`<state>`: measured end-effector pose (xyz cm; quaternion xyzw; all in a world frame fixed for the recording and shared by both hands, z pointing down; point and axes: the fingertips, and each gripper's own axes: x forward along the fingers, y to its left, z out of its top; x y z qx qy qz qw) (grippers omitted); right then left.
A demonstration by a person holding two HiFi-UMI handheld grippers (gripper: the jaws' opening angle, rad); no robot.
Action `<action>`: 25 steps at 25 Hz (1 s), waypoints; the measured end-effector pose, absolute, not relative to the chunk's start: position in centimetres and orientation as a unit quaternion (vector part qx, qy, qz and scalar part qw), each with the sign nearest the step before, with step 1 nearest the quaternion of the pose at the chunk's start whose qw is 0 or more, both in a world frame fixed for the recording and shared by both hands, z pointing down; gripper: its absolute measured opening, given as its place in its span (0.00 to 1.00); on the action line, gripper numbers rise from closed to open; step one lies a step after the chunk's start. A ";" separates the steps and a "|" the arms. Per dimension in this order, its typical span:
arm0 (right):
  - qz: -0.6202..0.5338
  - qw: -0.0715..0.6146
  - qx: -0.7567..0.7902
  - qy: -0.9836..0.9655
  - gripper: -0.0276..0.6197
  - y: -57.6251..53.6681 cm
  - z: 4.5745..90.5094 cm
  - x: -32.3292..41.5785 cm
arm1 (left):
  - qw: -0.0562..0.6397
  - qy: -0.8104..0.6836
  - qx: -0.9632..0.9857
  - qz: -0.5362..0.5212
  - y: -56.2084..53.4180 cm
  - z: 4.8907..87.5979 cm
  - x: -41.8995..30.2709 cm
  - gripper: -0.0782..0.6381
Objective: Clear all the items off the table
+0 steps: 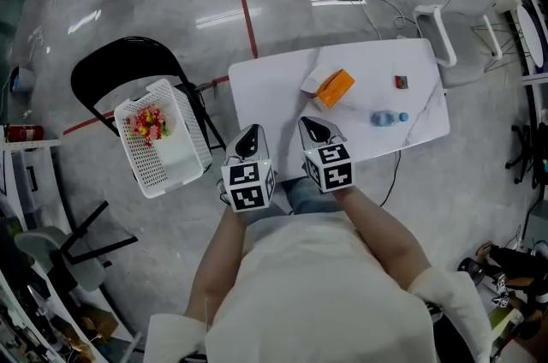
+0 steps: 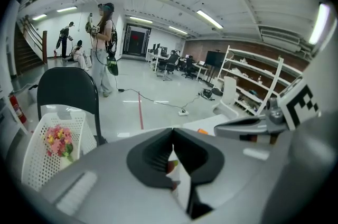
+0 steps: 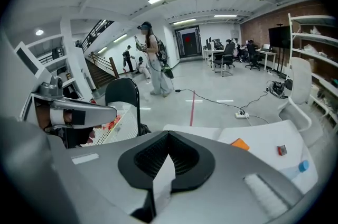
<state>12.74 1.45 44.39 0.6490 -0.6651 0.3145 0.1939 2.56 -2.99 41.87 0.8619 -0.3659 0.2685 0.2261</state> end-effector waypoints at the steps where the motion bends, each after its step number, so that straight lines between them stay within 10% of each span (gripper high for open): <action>1: 0.318 0.194 0.652 -0.660 0.04 1.6 44.7 13.5 | 0.227 -0.363 0.862 0.270 -2.9 42.1 3.2 0.12; 25: 0.407 0.198 0.695 -0.559 0.04 2.0 56.1 26.9 | 0.247 -0.346 0.848 0.316 -2.8 50.4 11.9 0.12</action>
